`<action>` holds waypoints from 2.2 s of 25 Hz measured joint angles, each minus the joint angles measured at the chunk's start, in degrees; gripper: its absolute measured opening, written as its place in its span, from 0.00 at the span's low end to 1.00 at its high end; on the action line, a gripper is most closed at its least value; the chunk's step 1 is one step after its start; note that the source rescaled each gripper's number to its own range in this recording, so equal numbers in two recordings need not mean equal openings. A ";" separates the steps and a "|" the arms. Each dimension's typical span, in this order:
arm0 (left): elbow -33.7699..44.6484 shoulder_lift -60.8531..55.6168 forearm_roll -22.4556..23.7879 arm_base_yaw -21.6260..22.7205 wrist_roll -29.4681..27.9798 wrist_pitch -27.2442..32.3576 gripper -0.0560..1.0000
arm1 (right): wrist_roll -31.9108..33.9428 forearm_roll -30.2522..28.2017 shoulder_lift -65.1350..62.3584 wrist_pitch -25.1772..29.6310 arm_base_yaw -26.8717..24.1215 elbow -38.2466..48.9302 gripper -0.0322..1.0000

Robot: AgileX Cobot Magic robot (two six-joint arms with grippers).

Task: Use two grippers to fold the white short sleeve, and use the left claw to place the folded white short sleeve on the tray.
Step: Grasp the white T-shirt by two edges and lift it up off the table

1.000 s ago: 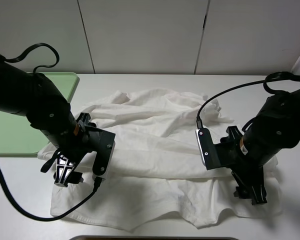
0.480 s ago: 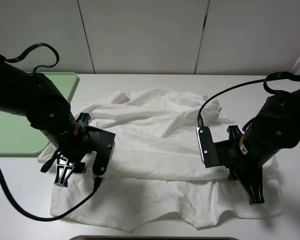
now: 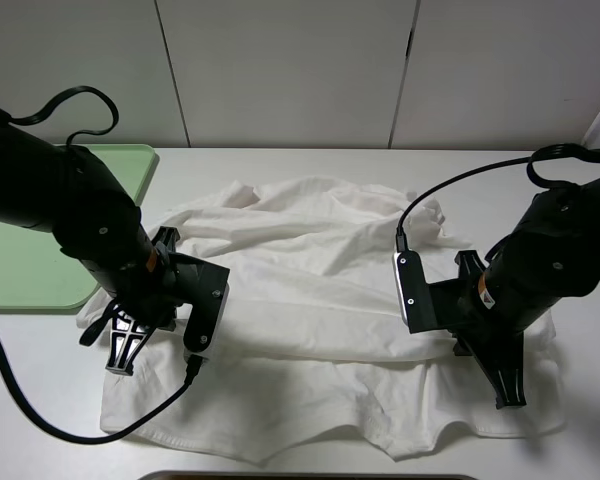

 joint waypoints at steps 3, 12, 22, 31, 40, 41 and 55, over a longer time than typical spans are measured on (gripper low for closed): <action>0.00 0.00 0.00 0.00 0.00 0.00 0.06 | 0.01 0.00 0.00 0.05 0.00 0.00 0.03; 0.00 -0.52 0.00 0.00 0.00 0.55 0.06 | 0.16 0.00 -2.49 1.37 0.00 -0.07 0.03; 0.00 -7.42 -1.58 0.00 -2.19 3.55 0.06 | 0.67 0.13 -9.40 4.29 0.00 -0.07 0.03; -0.17 -16.03 -0.84 0.00 -2.62 11.38 0.06 | 4.28 1.15 -17.84 8.95 0.00 -0.19 0.03; -6.11 -26.11 0.46 0.00 -2.62 19.62 0.06 | 4.43 1.46 -25.71 12.35 0.00 -0.26 0.03; -6.82 -26.81 0.59 0.00 -2.62 20.35 0.06 | 4.43 1.46 -26.45 12.54 0.00 -0.26 0.03; -20.93 -28.39 3.13 0.00 -2.62 30.45 0.06 | 6.20 1.89 -34.48 23.55 0.18 -11.31 0.03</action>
